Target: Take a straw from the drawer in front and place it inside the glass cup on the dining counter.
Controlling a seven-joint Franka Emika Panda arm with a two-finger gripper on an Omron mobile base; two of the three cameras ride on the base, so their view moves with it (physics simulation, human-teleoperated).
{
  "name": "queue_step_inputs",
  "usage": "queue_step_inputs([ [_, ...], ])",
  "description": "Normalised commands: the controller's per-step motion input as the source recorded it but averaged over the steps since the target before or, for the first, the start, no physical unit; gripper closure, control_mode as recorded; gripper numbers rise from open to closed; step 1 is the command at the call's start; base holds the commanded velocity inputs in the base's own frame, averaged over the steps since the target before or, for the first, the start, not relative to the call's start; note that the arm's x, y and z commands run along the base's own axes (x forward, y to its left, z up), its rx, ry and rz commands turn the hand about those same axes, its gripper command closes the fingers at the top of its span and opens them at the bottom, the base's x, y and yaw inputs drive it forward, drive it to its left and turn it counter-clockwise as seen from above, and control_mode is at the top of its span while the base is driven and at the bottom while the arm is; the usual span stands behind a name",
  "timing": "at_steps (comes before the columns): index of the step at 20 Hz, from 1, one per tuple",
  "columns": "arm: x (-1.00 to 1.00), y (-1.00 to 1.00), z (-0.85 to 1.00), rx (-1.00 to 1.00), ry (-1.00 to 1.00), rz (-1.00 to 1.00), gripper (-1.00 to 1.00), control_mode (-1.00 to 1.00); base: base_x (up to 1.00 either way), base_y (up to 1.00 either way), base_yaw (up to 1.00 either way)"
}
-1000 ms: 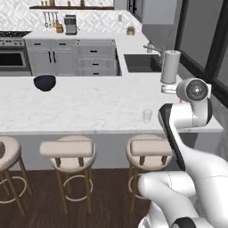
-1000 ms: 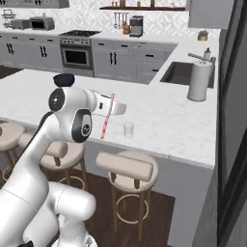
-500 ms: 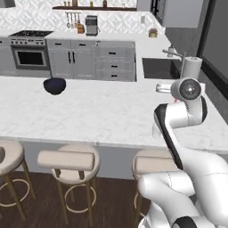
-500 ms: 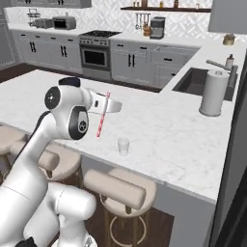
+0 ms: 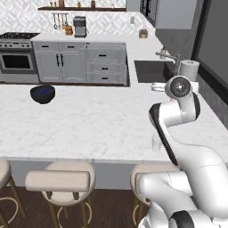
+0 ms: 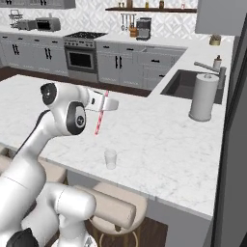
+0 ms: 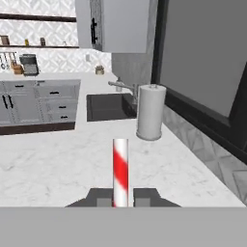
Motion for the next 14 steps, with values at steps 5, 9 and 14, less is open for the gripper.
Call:
queue_step_inputs([
  [5, 0.26, 0.19, -0.19, 0.0, 0.09, -0.34, 1.0, -1.0, 0.0, 0.0, 0.0],
  [9, 0.16, 0.18, -0.42, 0.0, 0.08, -0.38, 1.0, -1.0, 0.0, 0.0, 0.0],
  [14, 0.02, -0.01, -0.34, -0.02, 0.0, -0.19, 1.0, -1.0, 0.0, 0.0, 0.0],
])
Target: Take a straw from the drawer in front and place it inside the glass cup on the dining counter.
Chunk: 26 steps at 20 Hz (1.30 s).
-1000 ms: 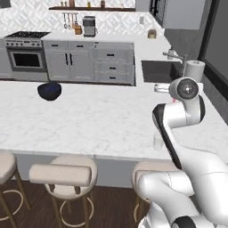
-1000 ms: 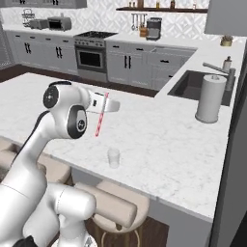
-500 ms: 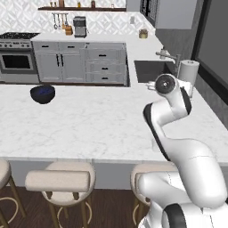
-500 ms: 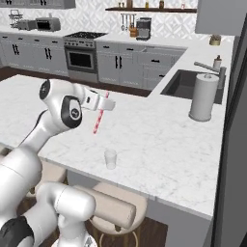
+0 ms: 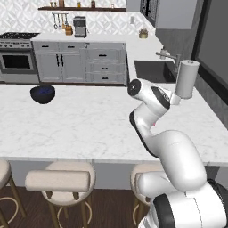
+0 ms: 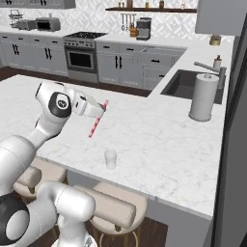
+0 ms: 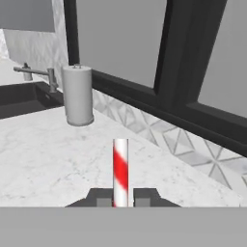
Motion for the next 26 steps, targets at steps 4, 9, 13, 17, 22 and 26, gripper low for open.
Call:
queue_step_inputs([
  [4, 0.0, -0.19, -0.53, -0.07, -0.01, -0.05, 1.0, -1.0, 0.0, 0.0, 0.0],
  [9, 0.0, -0.21, -0.54, -0.13, -0.06, -0.03, 1.0, -1.0, 0.0, 0.0, 0.0],
  [13, 0.1, -0.25, -0.5, -0.14, -0.05, -0.02, 1.0, -1.0, 0.0, 0.0, 0.0],
  [17, 0.2, -0.14, -0.47, -0.13, -0.02, -0.02, 1.0, -1.0, 0.0, 0.0, 0.0],
  [22, 0.28, 0.0, -0.33, -0.09, 0.0, -0.05, 1.0, -1.0, 0.0, 0.0, 0.0],
  [26, 0.36, 0.03, -0.03, -0.02, 0.0, -0.11, 1.0, -1.0, 0.0, 0.0, 0.0],
])
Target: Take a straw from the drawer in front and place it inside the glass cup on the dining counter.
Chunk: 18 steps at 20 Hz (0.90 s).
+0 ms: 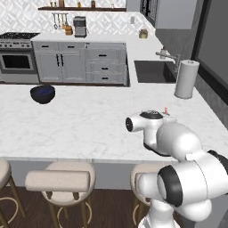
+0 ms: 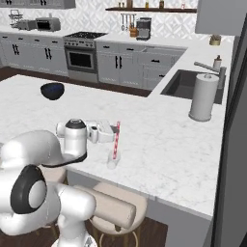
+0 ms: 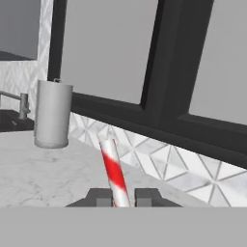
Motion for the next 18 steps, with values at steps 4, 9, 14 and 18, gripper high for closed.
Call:
queue_step_inputs([
  [4, 0.33, 0.11, 0.0, 0.0, 0.0, -0.1, 1.0, -1.0, 0.0, 0.0, 0.0],
  [9, 0.13, 0.36, 0.0, 0.0, 0.0, -0.08, 1.0, -1.0, 0.0, 0.0, 0.0],
  [14, 0.0, 0.37, 0.02, 0.0, 0.0, -0.07, 1.0, -1.0, 0.0, 0.0, 0.0],
  [18, 0.01, 0.04, 0.0, 0.0, 0.0, -0.09, 1.0, -1.0, 0.0, 0.0, 0.0],
])
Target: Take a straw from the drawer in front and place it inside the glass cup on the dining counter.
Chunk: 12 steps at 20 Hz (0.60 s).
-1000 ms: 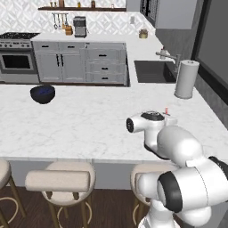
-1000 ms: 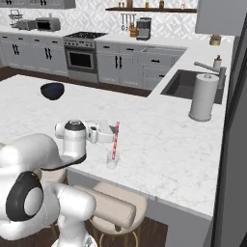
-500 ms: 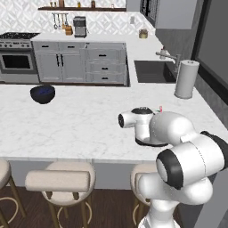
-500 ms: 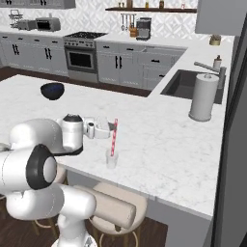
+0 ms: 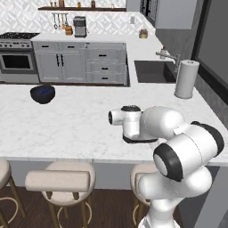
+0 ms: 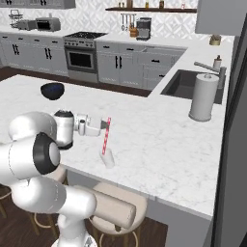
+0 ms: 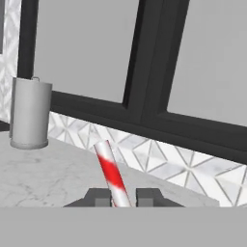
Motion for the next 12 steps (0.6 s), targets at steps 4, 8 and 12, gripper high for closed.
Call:
queue_step_inputs([
  [4, 0.06, -0.02, 0.0, 0.0, -0.02, -0.1, 1.0, -1.0, 0.0, 0.0, 0.0],
  [8, 0.0, -0.03, 0.0, 0.0, -0.03, -0.08, 1.0, -1.0, 0.0, 0.0, 0.0],
  [12, -0.19, -0.16, 0.0, 0.0, -0.1, -0.08, 1.0, -1.0, 0.0, 0.0, 0.0],
])
